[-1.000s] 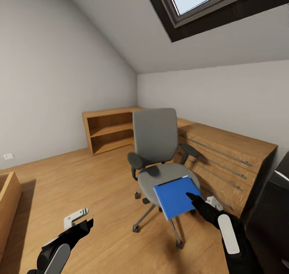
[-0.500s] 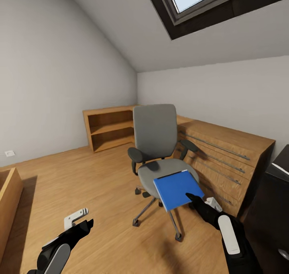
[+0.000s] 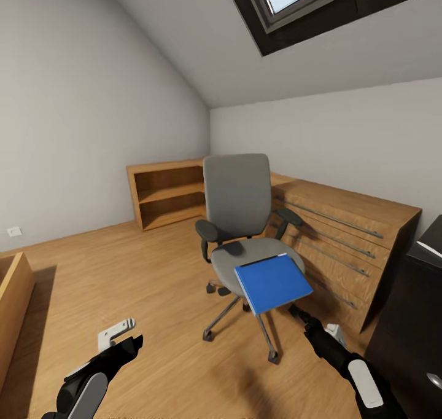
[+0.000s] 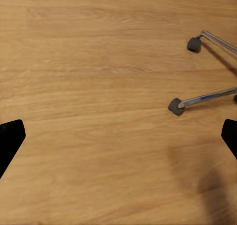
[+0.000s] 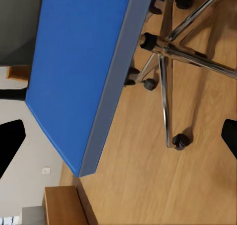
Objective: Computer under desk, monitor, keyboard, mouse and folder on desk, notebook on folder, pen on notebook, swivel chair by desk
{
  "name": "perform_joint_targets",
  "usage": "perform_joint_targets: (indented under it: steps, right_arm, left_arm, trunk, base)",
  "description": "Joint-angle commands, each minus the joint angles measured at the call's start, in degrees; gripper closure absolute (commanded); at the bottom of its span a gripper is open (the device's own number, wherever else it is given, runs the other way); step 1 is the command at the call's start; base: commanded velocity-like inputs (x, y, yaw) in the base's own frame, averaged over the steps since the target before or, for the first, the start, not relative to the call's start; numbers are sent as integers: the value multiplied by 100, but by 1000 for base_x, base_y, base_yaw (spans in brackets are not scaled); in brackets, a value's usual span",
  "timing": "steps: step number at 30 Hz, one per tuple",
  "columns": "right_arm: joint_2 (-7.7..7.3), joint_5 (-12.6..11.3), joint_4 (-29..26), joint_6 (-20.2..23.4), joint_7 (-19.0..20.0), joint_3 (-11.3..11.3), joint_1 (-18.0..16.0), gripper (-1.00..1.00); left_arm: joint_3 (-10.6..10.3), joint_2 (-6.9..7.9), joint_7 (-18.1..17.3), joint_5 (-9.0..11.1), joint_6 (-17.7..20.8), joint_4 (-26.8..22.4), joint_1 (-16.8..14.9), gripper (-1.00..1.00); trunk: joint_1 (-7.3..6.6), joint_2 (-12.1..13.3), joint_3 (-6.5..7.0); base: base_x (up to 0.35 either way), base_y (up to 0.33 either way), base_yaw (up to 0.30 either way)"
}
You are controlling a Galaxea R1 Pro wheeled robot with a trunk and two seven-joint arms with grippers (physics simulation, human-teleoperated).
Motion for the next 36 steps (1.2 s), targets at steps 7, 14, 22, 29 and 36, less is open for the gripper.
perform_joint_targets:
  steps: [7,14,22,29,36]
  right_arm:
    - [-46,-136,77,-3,429,-5,-5,-100]
    - [-114,-153,268,-2,754,-2,-5,-100]
    - [-106,-165,275,20,828,0,-5,-100]
    - [-78,-165,246,9,939,24,-5,-100]
    - [-63,-167,243,17,947,30,-5,-100]
  left_arm:
    - [-14,6,59,61,2,-5,-5,-100]
    - [-15,6,59,54,2,-8,-5,-100]
    - [-15,4,58,53,2,-9,-5,-100]
    - [-15,-41,60,42,2,-11,-5,-100]
    - [-14,-183,54,27,2,-13,-5,-100]
  trunk:
    - [153,-285,-132]
    - [307,-566,-258]
    - [483,-887,-402]
    - [559,-1012,-544]
    - [577,-1022,-699]
  base:
    - [0,0,0]
    - [0,0,0]
    - [0,0,0]
    - [0,0,0]
    - [0,0,0]
